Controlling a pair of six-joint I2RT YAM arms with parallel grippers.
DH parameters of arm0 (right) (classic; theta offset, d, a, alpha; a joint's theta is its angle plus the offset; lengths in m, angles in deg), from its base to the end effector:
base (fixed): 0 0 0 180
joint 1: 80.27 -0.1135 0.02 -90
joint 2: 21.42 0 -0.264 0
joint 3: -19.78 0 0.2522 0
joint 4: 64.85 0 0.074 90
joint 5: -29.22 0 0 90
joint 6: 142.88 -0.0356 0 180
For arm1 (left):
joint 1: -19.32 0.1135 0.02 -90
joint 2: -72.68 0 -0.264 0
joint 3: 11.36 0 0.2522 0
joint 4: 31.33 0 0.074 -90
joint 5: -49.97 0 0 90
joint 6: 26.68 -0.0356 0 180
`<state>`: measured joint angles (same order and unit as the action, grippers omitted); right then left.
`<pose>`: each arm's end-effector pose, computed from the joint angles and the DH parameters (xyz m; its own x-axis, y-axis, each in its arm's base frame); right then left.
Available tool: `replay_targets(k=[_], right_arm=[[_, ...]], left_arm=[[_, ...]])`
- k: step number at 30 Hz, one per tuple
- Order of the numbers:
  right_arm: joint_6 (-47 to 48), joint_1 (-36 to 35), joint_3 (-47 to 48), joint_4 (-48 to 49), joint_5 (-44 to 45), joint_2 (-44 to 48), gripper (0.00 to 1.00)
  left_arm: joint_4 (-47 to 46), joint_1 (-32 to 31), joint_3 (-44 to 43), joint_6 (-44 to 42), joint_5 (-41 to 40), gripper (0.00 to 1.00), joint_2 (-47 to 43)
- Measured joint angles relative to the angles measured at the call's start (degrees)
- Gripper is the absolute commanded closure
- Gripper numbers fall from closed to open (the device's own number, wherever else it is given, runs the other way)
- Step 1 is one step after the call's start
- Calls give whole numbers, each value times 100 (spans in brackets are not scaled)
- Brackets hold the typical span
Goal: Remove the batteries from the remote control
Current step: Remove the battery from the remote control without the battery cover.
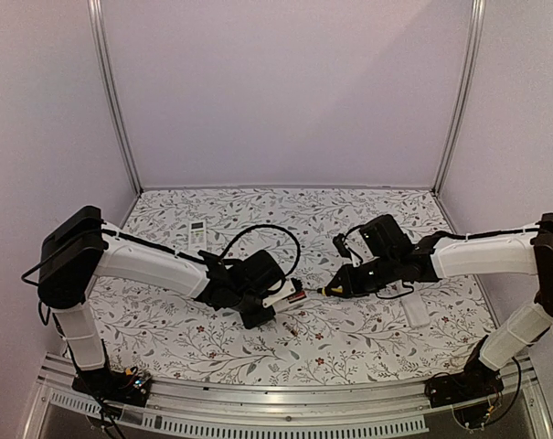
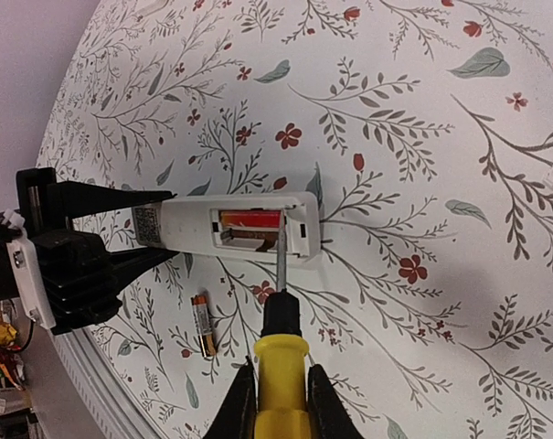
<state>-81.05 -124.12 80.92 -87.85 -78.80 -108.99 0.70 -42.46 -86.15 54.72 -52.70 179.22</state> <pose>0.2122 0.2191 0.1831 -0.8624 -0.2060 -0.4624 -0.4501 0.7301 0.5142 0.1760 -0.3115 0.1363 -0.2977 0.8633 -0.4074 0.8681 0.4224 0.2606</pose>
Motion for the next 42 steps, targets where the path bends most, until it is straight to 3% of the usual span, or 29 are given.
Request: replay_targets(k=[42], right_arm=[[74, -39, 157, -243, 177, -129, 100]], left_arm=[[28, -11, -55, 2, -13, 88, 44]])
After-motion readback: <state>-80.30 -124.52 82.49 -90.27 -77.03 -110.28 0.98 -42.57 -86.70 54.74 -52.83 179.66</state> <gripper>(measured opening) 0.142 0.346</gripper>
